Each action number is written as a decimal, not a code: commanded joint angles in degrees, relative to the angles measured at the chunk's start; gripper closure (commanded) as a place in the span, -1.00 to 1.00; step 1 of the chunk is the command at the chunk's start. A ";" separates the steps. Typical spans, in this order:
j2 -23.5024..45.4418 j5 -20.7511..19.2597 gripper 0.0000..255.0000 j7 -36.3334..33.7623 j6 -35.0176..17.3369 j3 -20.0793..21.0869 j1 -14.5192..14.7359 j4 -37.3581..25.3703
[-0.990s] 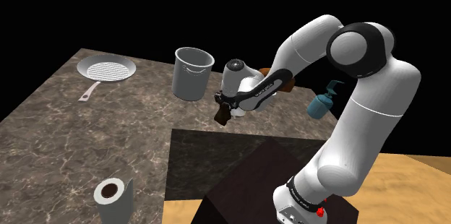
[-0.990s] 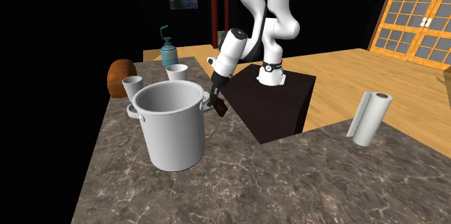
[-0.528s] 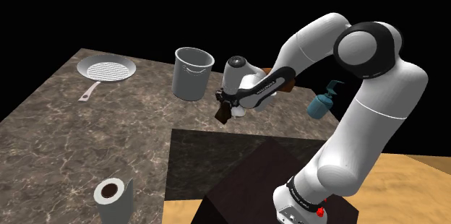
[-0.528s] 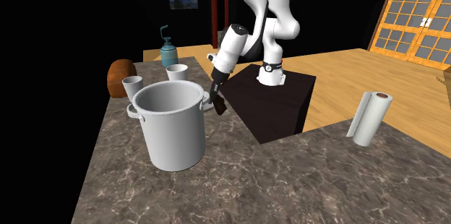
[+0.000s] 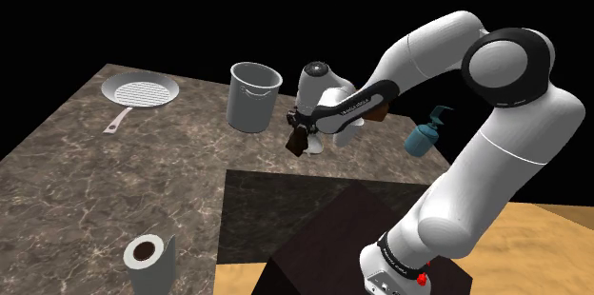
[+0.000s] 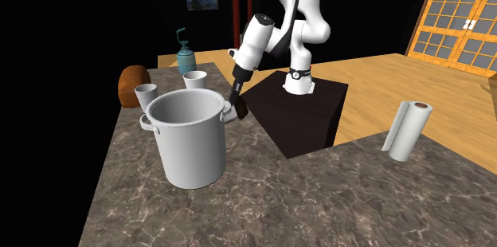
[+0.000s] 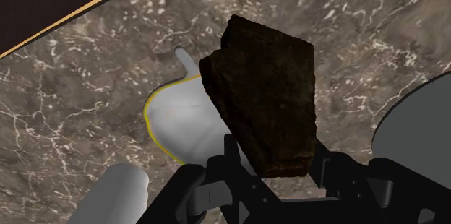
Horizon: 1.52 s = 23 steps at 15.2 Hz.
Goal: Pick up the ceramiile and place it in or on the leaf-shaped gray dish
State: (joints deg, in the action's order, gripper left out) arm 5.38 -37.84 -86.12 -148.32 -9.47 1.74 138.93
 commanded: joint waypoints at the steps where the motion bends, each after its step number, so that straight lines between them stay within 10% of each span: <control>1: -1.41 1.18 1.00 1.34 1.50 0.23 0.03 -0.21; 11: -7.53 5.35 1.00 6.30 8.31 0.84 0.50 -1.44; 23: -2.22 7.94 1.00 17.49 4.86 -4.19 -4.32 -7.33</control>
State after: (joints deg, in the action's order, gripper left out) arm 2.68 -29.60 -68.28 -142.68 -13.58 -2.50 131.31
